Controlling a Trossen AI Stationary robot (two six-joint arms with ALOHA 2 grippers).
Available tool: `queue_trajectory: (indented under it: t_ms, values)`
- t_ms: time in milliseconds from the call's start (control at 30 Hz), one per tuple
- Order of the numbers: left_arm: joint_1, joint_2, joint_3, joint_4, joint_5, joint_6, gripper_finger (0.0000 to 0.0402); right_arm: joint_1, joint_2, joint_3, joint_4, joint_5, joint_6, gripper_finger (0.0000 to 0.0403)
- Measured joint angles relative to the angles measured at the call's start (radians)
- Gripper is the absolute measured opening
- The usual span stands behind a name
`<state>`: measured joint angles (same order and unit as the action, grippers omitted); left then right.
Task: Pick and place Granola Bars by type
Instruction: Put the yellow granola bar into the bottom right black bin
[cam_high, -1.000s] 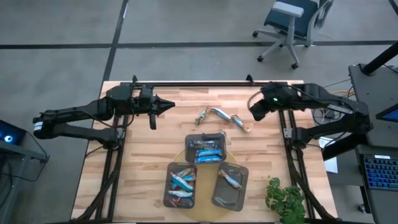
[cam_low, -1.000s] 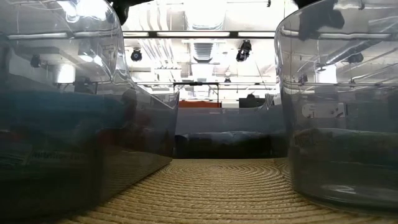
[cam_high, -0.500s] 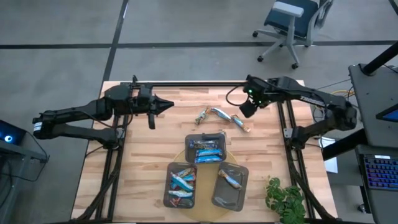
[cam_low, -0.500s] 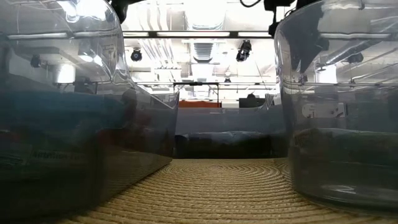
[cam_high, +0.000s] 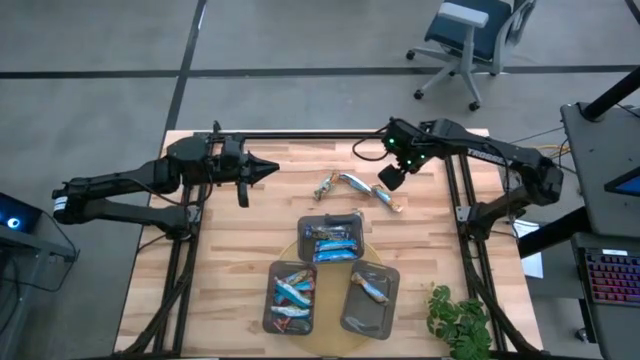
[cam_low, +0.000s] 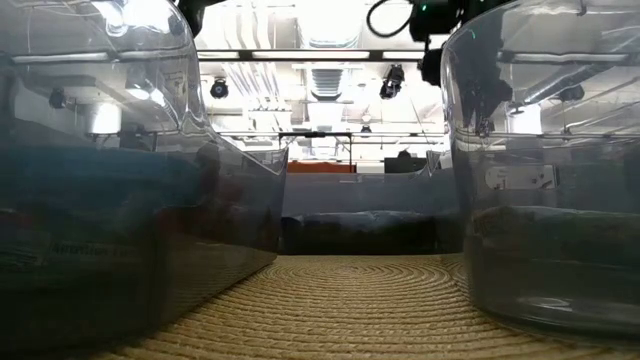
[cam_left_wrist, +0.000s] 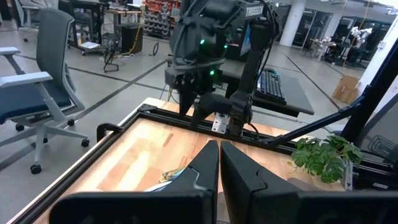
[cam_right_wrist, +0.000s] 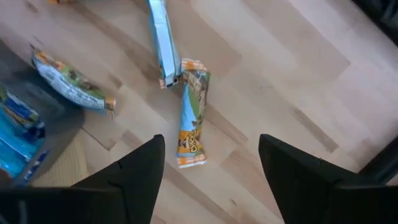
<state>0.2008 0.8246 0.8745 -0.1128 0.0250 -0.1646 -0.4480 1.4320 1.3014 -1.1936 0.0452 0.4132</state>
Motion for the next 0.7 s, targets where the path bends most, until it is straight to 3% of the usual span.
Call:
queue_trajectory:
  t_ms: [500, 700]
  values:
    - [0.000, 0.000, 0.000, 0.000, 0.000, -0.001, 0.0000, -0.014, 0.241, -0.005, 0.099, -0.051, -0.136, 0.0249]
    - [0.000, 0.000, -0.001, 0.000, 0.000, -0.001, 0.0000, -0.014, 0.279, -0.071, 0.179, -0.054, -0.163, 0.0249]
